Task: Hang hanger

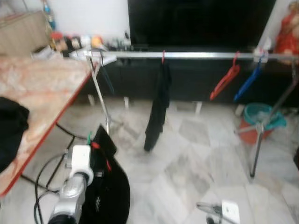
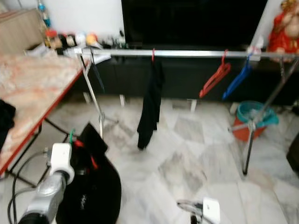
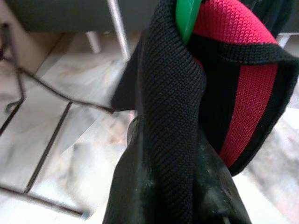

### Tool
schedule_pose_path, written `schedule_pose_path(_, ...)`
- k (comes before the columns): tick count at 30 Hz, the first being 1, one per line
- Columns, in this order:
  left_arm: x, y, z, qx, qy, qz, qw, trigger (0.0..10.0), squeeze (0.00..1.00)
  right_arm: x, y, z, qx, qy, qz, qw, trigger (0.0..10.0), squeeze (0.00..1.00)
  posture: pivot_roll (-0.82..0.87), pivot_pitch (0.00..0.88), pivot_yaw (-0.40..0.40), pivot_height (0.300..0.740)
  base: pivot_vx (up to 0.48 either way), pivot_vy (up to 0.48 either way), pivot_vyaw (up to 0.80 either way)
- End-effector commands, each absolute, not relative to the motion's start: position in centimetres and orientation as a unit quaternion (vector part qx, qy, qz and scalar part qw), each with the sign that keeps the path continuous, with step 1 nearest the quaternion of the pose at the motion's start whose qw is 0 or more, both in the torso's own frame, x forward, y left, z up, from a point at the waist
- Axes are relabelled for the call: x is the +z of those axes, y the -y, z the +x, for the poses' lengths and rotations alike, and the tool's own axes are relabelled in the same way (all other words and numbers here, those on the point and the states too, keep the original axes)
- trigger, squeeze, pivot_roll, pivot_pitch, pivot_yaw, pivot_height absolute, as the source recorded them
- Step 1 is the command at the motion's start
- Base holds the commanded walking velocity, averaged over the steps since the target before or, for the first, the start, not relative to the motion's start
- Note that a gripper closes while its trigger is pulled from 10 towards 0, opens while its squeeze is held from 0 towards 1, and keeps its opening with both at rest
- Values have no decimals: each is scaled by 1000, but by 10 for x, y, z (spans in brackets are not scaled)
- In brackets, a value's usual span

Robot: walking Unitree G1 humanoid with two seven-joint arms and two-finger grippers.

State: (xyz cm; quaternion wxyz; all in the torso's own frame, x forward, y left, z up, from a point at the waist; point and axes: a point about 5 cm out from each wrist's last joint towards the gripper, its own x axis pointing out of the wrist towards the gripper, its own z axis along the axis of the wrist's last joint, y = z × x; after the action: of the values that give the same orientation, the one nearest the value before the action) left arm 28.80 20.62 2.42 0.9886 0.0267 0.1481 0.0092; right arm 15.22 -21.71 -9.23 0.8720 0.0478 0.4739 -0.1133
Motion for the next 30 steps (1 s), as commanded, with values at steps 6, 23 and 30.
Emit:
schedule_pose_path(6, 29, -197, 293, -10, -133, 29, 991, 10000, 0, -90, 228, 154, -130, -473, 45, 870, 10000, 0, 60, 0, 26, 740, 427, 0, 0)
schedule_pose_path(23, 28, -190, 295, -32, -130, 18, 991, 10000, 0, -90, 228, 155, -129, -476, 46, 868, 10000, 0, 59, 0, 27, 740, 197, 0, 0)
schedule_pose_path(30, 28, -191, 294, -33, -128, 27, 991, 10000, 0, -90, 228, 155, -131, -477, 47, 868, 10000, 0, 60, 0, 27, 740, 0, 0, 0)
